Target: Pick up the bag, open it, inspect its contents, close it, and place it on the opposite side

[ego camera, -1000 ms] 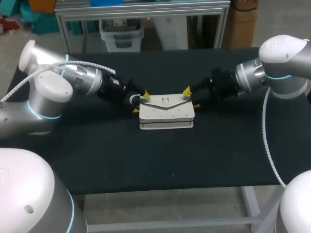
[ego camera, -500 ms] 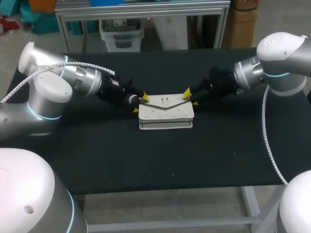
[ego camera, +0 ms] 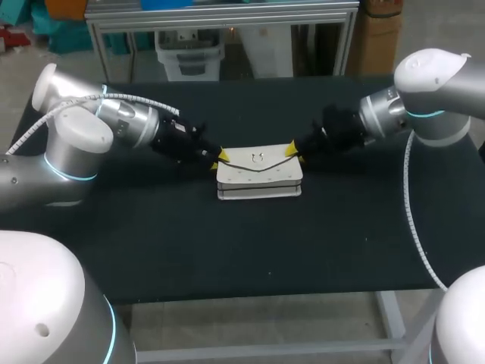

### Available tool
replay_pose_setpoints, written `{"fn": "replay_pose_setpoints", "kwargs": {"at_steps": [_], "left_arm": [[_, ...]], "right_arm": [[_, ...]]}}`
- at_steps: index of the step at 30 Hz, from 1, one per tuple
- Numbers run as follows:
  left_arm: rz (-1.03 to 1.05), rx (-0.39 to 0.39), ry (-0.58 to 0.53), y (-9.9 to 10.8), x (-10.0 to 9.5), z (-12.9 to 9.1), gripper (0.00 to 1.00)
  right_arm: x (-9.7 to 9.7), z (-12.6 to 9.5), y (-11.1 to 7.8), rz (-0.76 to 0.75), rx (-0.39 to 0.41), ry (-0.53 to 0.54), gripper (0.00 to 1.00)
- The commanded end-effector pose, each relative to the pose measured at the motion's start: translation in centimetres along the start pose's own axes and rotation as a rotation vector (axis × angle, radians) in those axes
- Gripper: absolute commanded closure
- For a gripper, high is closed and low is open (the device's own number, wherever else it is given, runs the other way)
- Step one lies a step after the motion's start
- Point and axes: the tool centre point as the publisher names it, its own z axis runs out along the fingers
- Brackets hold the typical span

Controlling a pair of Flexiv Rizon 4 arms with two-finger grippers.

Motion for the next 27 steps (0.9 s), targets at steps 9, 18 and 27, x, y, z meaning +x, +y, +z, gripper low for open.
{"fn": "replay_pose_setpoints", "kwargs": {"at_steps": [9,18,27], "left_arm": [[-0.002,0.021,-0.029,0.1,0.4,0.0,0.00],[0.001,0.055,-0.044,0.4,0.6,-0.8,0.00],[0.015,0.082,-0.067,1.3,0.9,-1.6,0.00]], "right_arm": [[0.5,-0.9,-0.1,-0.018,0.007,0.004,0.00],[0.9,-1.8,-0.3,-0.036,-0.003,-0.007,0.00],[1.5,-3.7,-0.5,-0.063,-0.010,-0.054,0.00]]}}
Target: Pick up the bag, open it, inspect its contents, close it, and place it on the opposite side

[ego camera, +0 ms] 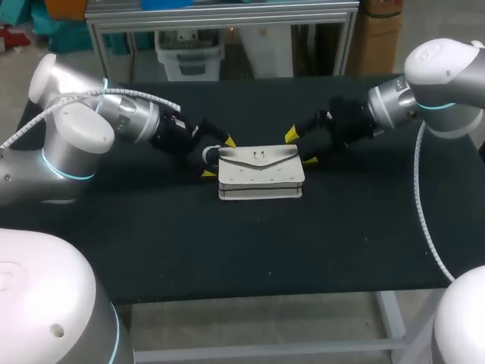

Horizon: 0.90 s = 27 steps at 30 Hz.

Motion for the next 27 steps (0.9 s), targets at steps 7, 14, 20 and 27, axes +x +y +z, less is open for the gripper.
{"fn": "replay_pose_setpoints", "kwargs": {"at_steps": [7,14,20,27], "left_arm": [[0.009,0.034,-0.024,1.1,0.3,-1.2,0.06],[0.034,0.035,-0.045,1.7,0.2,-1.3,0.16],[0.055,0.019,-0.061,2.0,0.1,-1.3,0.17],[0.057,0.070,-0.098,1.7,0.0,-2.4,0.03]], "right_arm": [[0.8,-2.2,-0.7,-0.015,0.000,-0.046,0.00],[0.8,-3.4,-0.8,-0.027,0.013,-0.095,0.00],[0.8,-4.4,-1.1,-0.039,0.024,-0.124,0.00],[1.0,-4.3,-2.2,-0.051,0.069,-0.172,0.00]]}}
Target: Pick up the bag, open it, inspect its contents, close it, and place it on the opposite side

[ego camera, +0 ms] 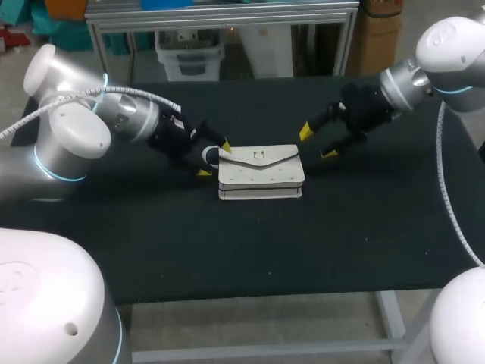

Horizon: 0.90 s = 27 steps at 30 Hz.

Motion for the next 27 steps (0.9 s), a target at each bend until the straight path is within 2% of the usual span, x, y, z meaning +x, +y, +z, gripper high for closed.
{"fn": "replay_pose_setpoints", "kwargs": {"at_steps": [1,7,11,15,19,25,27], "left_arm": [[0.000,0.023,-0.027,0.1,0.1,-1.1,0.00],[0.000,0.074,-0.098,-0.9,-0.4,-3.5,0.00],[0.039,0.058,-0.160,-1.6,-0.8,-5.5,0.00],[0.053,0.075,-0.213,-2.6,-1.3,-7.6,0.00],[0.044,0.121,-0.298,-4.0,-1.8,-9.4,0.00],[0.114,0.110,-0.447,-5.7,-2.8,-11.3,0.00],[0.119,0.114,-0.486,-6.3,-3.0,-11.8,0.00]], "right_arm": [[0.7,0.2,-0.6,-0.006,0.006,-0.049,0.00],[1.1,0.3,-1.4,-0.025,-0.003,-0.140,0.00],[1.2,0.3,-1.9,-0.035,-0.017,-0.179,0.00],[1.3,0.4,-2.4,-0.042,-0.027,-0.191,0.00],[1.6,0.8,-3.1,-0.035,-0.020,-0.216,0.00],[1.5,1.6,-3.6,-0.011,-0.010,-0.284,0.00],[1.3,1.9,-3.7,-0.009,-0.014,-0.302,0.06]]}}
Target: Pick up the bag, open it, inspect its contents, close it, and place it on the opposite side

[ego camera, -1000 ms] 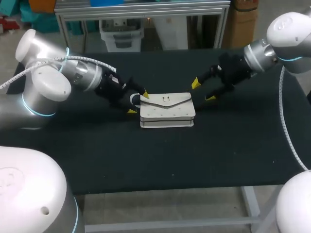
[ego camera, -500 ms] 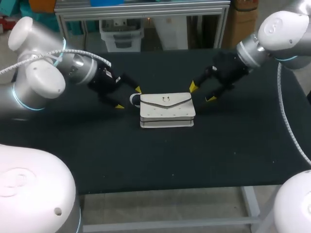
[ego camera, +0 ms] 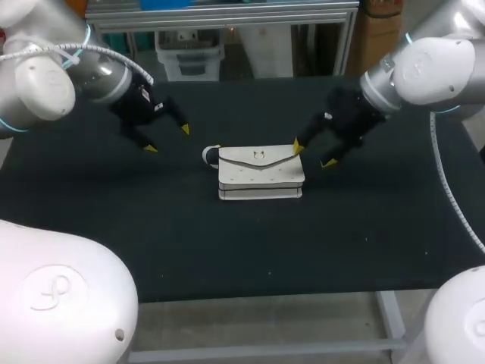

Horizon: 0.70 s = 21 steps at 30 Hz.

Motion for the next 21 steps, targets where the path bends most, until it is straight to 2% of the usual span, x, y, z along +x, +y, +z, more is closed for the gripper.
{"fn": "replay_pose_setpoints", "kwargs": {"at_steps": [1,4,9,14,17,21], "left_arm": [[0.002,-0.021,-0.152,-1.5,-0.1,-1.2,0.00],[0.018,-0.035,-0.160,-2.3,-0.7,-1.9,0.00],[0.016,-0.047,-0.138,-3.0,-1.7,-2.9,0.00],[0.007,-0.046,-0.132,-3.1,-2.2,-3.0,0.00],[0.006,-0.048,-0.133,-3.1,-2.6,-2.8,0.00],[0.009,-0.055,-0.130,-3.2,-3.1,-2.8,0.00]], "right_arm": [[0.4,0.9,-0.3,0.005,-0.016,-0.070,0.11],[0.4,1.8,-0.4,0.014,-0.008,-0.086,0.17],[0.2,2.9,-0.5,0.037,0.005,-0.077,0.20],[-0.3,3.8,-0.6,0.072,-0.003,-0.047,0.22],[-0.5,4.1,-0.3,0.085,-0.020,-0.021,0.31],[-0.6,4.6,0.4,0.088,-0.043,0.006,0.48]]}}
